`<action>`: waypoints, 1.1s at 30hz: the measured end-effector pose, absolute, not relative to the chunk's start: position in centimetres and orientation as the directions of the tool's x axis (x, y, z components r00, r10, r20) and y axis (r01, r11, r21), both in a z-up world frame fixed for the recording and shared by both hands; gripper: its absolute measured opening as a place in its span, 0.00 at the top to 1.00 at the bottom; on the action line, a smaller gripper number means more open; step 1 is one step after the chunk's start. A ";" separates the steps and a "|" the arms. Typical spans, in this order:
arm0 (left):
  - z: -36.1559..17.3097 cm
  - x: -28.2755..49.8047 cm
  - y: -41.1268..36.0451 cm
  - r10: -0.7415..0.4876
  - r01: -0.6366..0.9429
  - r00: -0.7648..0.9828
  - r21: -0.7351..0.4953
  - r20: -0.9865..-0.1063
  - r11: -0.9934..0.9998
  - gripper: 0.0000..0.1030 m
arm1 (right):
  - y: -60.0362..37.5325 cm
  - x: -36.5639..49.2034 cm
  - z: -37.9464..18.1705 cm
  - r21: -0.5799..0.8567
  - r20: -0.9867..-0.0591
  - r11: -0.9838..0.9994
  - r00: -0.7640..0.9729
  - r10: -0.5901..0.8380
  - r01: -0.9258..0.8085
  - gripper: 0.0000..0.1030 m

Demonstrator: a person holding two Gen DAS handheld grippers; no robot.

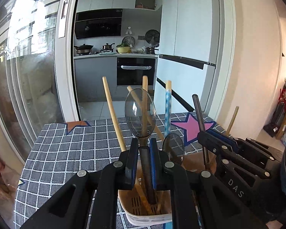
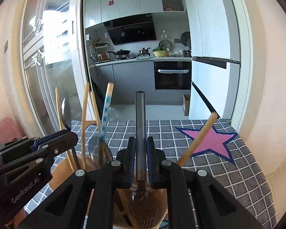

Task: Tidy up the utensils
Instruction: 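Lower the spoons into the holder and open both tools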

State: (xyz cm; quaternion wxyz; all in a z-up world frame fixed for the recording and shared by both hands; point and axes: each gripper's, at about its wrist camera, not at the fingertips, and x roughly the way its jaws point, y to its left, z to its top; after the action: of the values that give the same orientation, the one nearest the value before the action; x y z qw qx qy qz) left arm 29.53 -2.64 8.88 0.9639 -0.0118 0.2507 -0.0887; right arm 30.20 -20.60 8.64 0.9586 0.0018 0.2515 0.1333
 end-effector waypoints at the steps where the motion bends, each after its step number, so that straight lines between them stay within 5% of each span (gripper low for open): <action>1: 8.7 29.4 -2.7 -0.171 0.162 0.860 -0.060 -0.481 0.985 0.58 | -20.5 30.0 8.4 0.064 -0.484 0.964 0.837 0.257 -0.259 0.88; 12: 7.4 29.2 -2.8 -0.153 0.153 0.838 -0.043 -0.525 0.987 0.57 | -20.9 29.9 7.7 0.105 -0.546 0.955 0.786 0.290 -0.279 0.87; 16: 7.4 29.1 -3.1 -0.156 0.163 0.832 -0.033 -0.533 0.986 0.57 | -21.3 29.8 8.1 0.139 -0.554 0.952 0.776 0.302 -0.271 0.63; 33: 9.7 26.5 -2.0 -0.138 0.140 0.845 -0.036 -0.516 0.990 0.57 | -25.6 25.5 10.9 0.269 -0.550 0.948 0.780 0.297 -0.171 0.46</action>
State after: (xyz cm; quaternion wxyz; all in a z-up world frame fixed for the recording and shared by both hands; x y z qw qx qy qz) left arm 26.55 -2.00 9.66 0.9605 0.0014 0.2687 -0.0723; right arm 25.50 -25.56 10.86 0.9379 0.1024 0.3070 0.1249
